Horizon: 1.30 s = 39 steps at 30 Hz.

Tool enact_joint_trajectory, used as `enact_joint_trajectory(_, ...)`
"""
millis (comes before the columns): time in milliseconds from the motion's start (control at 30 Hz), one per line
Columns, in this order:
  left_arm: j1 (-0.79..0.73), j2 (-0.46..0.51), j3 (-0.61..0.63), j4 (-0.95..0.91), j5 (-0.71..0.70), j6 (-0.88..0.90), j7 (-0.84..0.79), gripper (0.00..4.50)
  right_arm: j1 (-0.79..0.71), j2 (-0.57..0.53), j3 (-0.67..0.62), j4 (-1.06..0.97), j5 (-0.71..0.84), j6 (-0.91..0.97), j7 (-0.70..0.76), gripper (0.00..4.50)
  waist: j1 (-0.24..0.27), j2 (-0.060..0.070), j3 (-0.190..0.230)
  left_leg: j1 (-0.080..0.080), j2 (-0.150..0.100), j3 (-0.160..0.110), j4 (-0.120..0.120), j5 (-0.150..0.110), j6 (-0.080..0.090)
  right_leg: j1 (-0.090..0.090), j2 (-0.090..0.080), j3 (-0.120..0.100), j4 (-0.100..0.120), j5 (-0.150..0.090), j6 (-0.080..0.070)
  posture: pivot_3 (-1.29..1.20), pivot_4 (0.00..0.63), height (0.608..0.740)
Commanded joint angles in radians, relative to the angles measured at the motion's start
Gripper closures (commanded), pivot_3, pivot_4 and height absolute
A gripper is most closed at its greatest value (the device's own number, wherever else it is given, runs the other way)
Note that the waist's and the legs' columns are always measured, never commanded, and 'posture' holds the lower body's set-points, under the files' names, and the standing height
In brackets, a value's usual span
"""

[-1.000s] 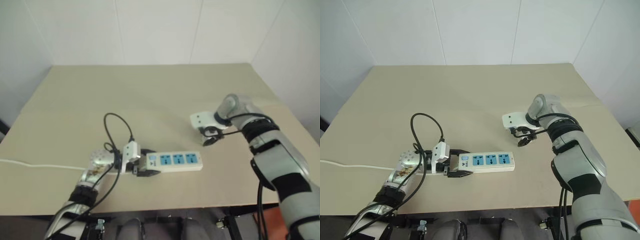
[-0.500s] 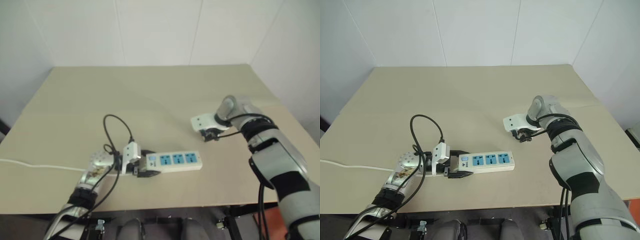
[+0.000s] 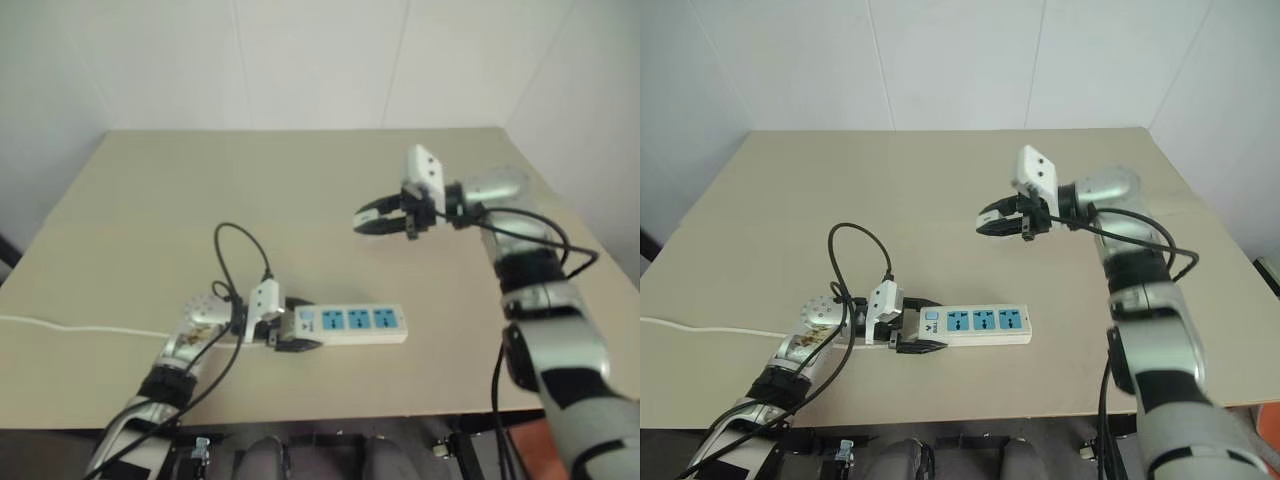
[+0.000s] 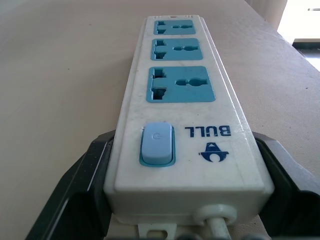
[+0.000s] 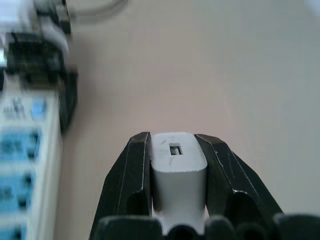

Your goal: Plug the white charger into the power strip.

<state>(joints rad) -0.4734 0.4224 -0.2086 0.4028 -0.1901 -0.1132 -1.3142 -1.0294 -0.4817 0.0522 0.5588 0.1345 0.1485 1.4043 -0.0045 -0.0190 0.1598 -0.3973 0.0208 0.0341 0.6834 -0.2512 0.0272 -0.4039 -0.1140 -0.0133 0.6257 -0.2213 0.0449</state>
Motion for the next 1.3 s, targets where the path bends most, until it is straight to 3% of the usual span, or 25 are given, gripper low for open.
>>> enact_joint_trajectory(33, 0.000, 0.014, -0.020, 0.058, 0.032, 0.008, -0.006, 1.19, 0.166, 0.055, -0.114, -0.313, 0.205, 0.192, -0.120, 3.37, 0.002, 0.000, 0.000, 0.000, 0.000, -0.001, 0.000, 0.000, 0.000, 0.000, 0.000, 0.000, 0.000, 0.000, 0.000, 0.00, 0.150, 0.740)
enact_joint_trajectory(233, -0.015, 0.016, -0.021, 0.088, 0.035, -0.005, -0.012, 1.19, 0.363, 0.164, -0.142, -0.518, 0.352, 0.265, -0.252, 3.37, 0.000, 0.000, 0.000, 0.001, -0.001, -0.001, 0.000, 0.000, 0.000, -0.001, 0.000, 0.002, 0.000, 0.000, 0.000, 0.00, 0.150, 0.740)
enact_joint_trajectory(500, -0.014, 0.023, -0.022, 0.092, 0.035, -0.004, -0.018, 1.19, 0.516, 0.230, -0.056, -0.528, 0.394, 0.182, -0.192, 3.37, -0.006, 0.000, 0.000, 0.004, -0.001, 0.000, -0.001, 0.001, -0.001, 0.001, 0.001, 0.002, 0.000, 0.000, 0.000, 0.00, 0.150, 0.740)
enact_joint_trajectory(900, -0.003, 0.037, -0.016, 0.081, 0.034, -0.001, -0.017, 1.19, 0.520, 0.225, 0.037, -0.313, 0.254, -0.080, -0.138, 3.37, -0.008, 0.000, 0.000, 0.006, -0.001, 0.000, -0.001, 0.001, -0.001, 0.001, 0.001, 0.003, 0.000, 0.000, 0.000, 0.00, 0.150, 0.740)
enact_joint_trajectory(1300, 0.000, 0.037, -0.015, 0.082, 0.036, -0.004, -0.016, 1.19, 0.466, 0.251, 0.062, -0.167, 0.219, -0.169, -0.142, 3.37, -0.010, 0.000, 0.000, 0.008, 0.000, 0.000, -0.001, 0.001, -0.001, 0.002, 0.001, 0.004, 0.001, 0.000, 0.000, 0.00, 0.150, 0.740)
